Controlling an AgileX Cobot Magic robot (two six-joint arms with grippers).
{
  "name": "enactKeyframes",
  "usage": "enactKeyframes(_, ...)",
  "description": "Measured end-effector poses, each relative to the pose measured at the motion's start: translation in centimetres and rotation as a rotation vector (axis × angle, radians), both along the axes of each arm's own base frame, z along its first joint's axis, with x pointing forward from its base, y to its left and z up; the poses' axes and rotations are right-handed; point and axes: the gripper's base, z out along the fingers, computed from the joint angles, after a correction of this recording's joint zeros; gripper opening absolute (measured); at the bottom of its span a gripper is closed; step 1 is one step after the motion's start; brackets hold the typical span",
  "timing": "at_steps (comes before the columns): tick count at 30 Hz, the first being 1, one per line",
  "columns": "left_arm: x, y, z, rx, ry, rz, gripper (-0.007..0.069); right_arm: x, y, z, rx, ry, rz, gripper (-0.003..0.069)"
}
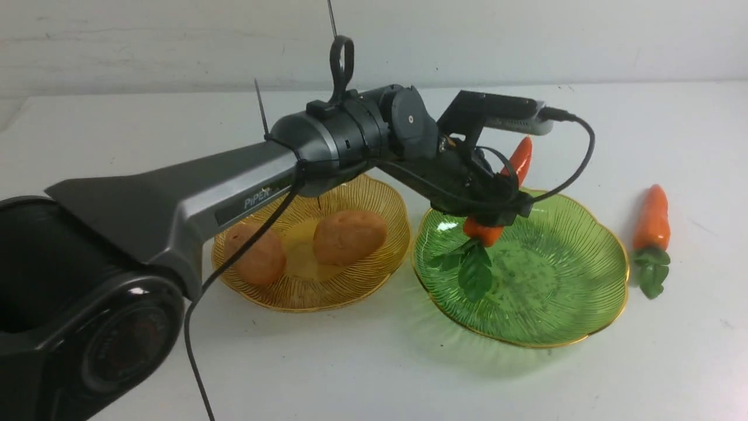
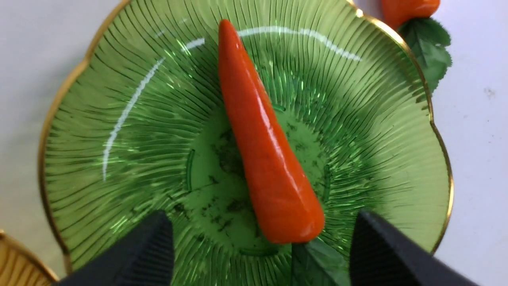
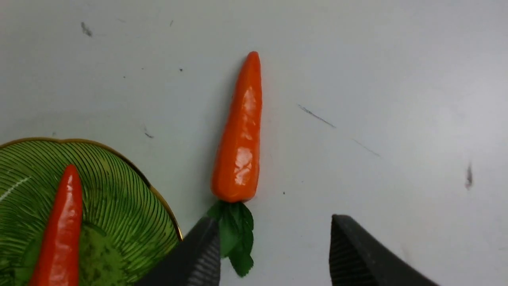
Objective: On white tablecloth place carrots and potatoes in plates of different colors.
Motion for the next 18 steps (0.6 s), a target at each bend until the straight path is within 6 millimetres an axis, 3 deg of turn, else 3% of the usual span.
enactKeyframes(3, -1.1, 2.5, 4.7, 0.078, -0.072, -0.03, 0.0136, 2.5, -0.1, -3.4, 0.064, 0.029, 0.013, 0.044)
enactKeyframes(6, -2.8, 5.0, 8.9, 0.183, -0.153, -0.015, 0.002, 5.0, -0.2, -6.7, 0.108, 0.066, 0.011, 0.0518)
enactKeyframes(9, -4.3, 7.1, 11.1, 0.291, -0.177, 0.025, -0.0001, 7.4, -0.5, -9.7, 0.116, 0.085, 0.004, 0.0566)
enactKeyframes(14, -6.8, 9.6, 12.4, 0.384, -0.182, 0.101, -0.0004, 10.5, -0.7, -14.5, 0.17, 0.145, -0.013, 0.0575)
enactKeyframes(16, -7.9, 10.4, 12.8, 0.389, -0.175, 0.118, -0.0004, 11.1, -0.6, -16.6, 0.197, 0.201, -0.009, 0.0565)
enactKeyframes(18, -9.7, 11.5, 13.1, 0.394, -0.172, 0.134, -0.0004, 11.3, -0.6, -17.5, 0.203, 0.245, 0.003, 0.0494)
